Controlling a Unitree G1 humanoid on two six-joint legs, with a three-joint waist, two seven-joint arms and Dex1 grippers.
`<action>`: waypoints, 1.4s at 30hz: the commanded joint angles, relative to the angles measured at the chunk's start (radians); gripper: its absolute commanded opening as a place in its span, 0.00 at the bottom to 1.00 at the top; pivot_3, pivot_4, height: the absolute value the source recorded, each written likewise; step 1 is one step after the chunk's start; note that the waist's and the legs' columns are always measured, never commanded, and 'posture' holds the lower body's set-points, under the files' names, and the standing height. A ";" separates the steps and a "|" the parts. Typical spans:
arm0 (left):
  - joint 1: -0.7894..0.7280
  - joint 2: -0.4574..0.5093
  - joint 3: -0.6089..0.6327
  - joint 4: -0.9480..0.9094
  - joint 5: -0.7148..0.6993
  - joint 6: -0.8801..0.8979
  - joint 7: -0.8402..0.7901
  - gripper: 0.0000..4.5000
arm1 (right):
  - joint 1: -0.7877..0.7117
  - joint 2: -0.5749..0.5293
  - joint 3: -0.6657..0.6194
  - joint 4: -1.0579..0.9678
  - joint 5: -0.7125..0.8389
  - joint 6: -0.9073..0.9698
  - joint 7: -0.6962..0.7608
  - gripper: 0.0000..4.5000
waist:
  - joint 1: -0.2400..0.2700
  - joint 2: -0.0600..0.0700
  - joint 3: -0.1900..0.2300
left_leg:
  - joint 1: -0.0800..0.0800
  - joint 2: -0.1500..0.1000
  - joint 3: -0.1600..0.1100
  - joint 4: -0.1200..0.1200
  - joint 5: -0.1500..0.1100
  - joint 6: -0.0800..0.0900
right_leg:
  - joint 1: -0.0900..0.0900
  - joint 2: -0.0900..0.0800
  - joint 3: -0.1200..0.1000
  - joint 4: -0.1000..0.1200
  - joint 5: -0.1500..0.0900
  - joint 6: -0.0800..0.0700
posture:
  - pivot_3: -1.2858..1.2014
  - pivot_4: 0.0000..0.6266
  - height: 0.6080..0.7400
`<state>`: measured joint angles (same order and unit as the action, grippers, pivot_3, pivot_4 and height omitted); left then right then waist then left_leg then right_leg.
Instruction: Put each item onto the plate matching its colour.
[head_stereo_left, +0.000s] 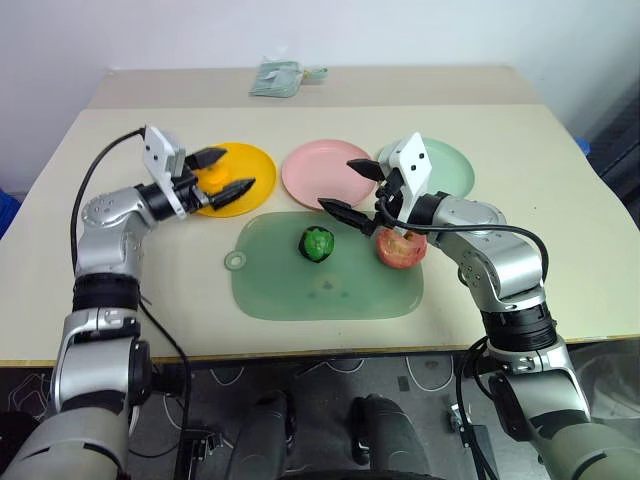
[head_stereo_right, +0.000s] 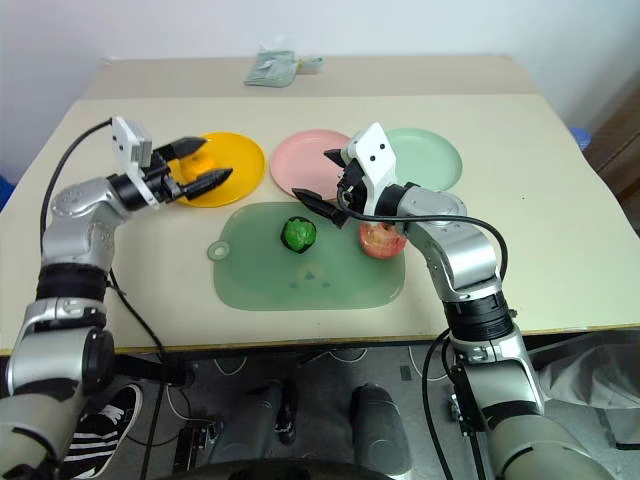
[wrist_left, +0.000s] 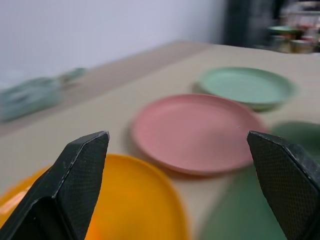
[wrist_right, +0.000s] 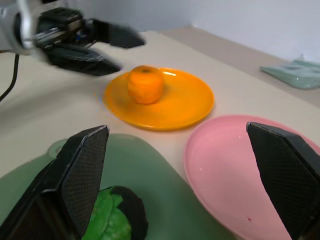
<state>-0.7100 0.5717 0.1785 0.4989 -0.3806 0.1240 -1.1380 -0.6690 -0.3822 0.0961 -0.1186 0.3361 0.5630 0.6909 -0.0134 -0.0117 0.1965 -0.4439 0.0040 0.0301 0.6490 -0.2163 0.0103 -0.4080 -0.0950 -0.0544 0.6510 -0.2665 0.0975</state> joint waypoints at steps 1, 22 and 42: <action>0.060 0.048 0.023 -0.203 -0.117 0.109 -0.085 1.00 | -0.006 -0.060 0.034 -0.071 -0.005 0.003 0.069 1.00 | 0.004 0.000 0.000 | 0.000 0.000 0.000 0.000 0.000 0.000 | 0.000 0.000 0.000 0.000 0.000 0.000 | 0.52 0.24 1.00; 0.289 0.229 0.000 -0.443 -0.172 0.204 -0.245 1.00 | -0.048 -0.070 0.169 -0.017 -0.061 0.115 0.100 1.00 | 0.004 0.000 0.000 | 0.000 0.001 0.000 0.000 0.000 0.000 | 0.000 0.000 0.000 -0.001 0.000 -0.001 | 0.52 0.24 1.00; 0.321 0.224 0.008 -0.467 -0.166 0.170 -0.194 1.00 | -0.059 0.012 0.247 0.160 -0.201 -0.006 0.118 0.72 | 0.002 0.000 0.000 | 0.000 0.001 0.000 0.000 0.000 0.000 | 0.000 0.001 0.001 -0.001 0.000 -0.001 | 0.52 0.24 1.00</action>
<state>-0.3898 0.7833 0.1709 0.0652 -0.5410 0.3056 -1.3338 -0.7048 -0.3726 0.3764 0.0824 0.1244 0.5732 0.7993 -0.0112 -0.0116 0.1966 -0.4434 0.0054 0.0305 0.6490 -0.2165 0.0105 -0.4080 -0.0940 -0.0539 0.6503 -0.2665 0.0968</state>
